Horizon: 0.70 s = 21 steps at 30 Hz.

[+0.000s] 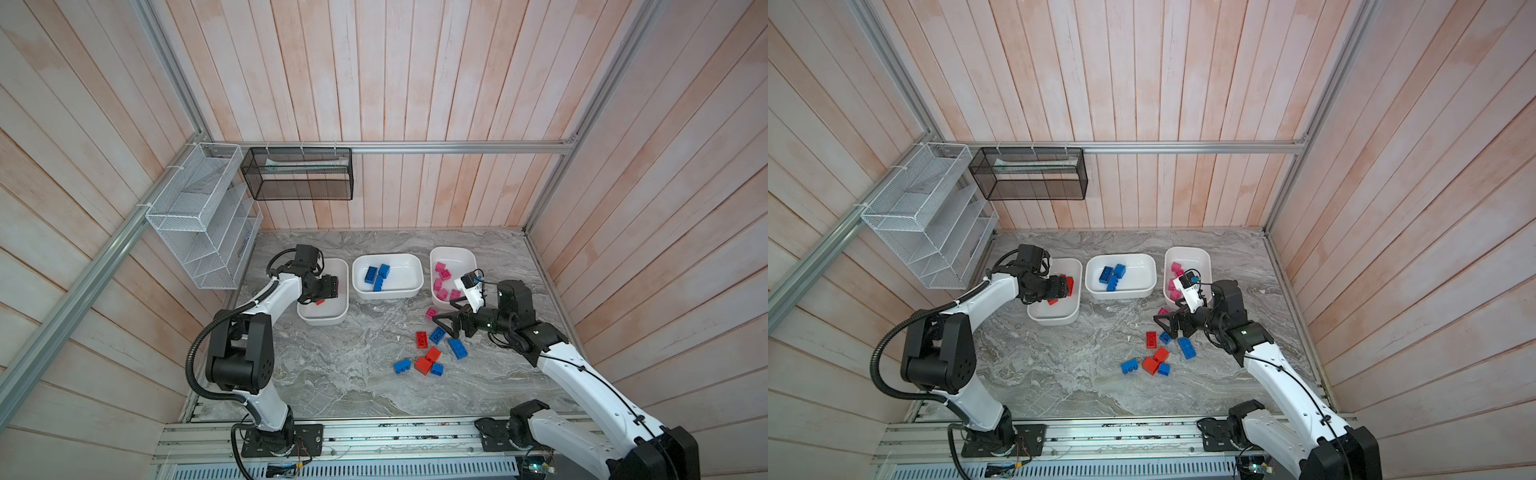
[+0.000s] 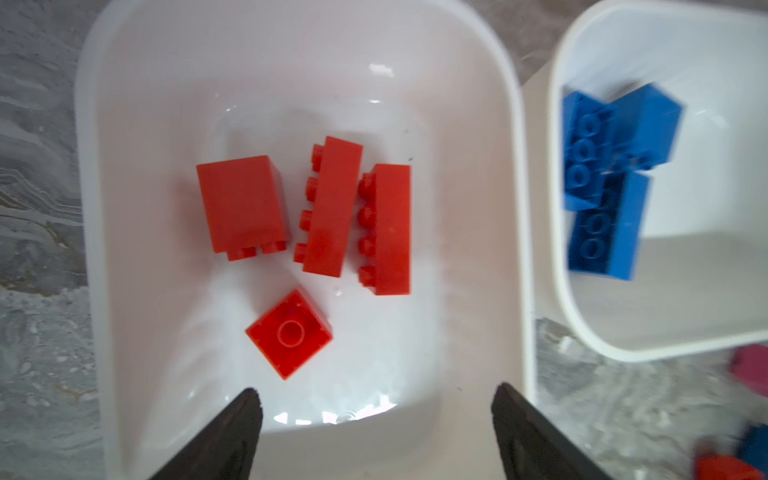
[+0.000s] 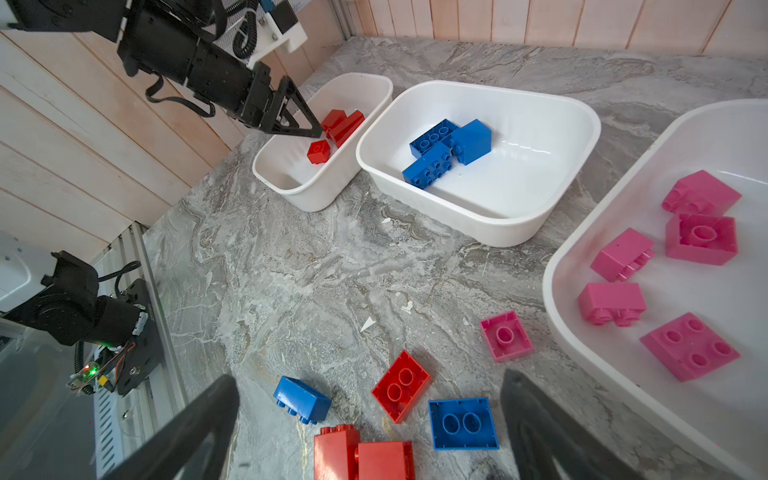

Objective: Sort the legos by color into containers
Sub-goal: 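Carry the red brick into the bin nearest the left arm, release, then lower the right gripper onto a blue brick in the pile and grasp it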

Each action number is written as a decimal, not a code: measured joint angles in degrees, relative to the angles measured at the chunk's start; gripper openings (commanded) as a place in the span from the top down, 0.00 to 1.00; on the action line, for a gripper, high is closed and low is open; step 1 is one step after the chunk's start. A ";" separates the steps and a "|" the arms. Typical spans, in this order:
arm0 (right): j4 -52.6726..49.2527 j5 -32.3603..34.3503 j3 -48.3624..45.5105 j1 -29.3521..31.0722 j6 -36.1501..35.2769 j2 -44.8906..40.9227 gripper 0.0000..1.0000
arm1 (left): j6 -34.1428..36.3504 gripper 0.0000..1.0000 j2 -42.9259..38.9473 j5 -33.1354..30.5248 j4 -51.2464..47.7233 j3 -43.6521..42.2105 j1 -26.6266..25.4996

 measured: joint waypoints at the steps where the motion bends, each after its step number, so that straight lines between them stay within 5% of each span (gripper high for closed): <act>1: -0.57 0.11 0.07 0.50 -0.61 0.07 0.02 | 0.11 0.04 -1.79 2.32 0.42 -0.39 0.15; 13: -5.09 1.36 2.64 6.67 -10.88 2.45 0.02 | 0.48 0.00 -15.43 31.80 3.28 -9.20 6.10; 21: -5.46 3.32 3.19 13.05 -19.06 4.15 0.02 | -1.90 0.00 -21.59 39.50 5.75 -18.25 6.64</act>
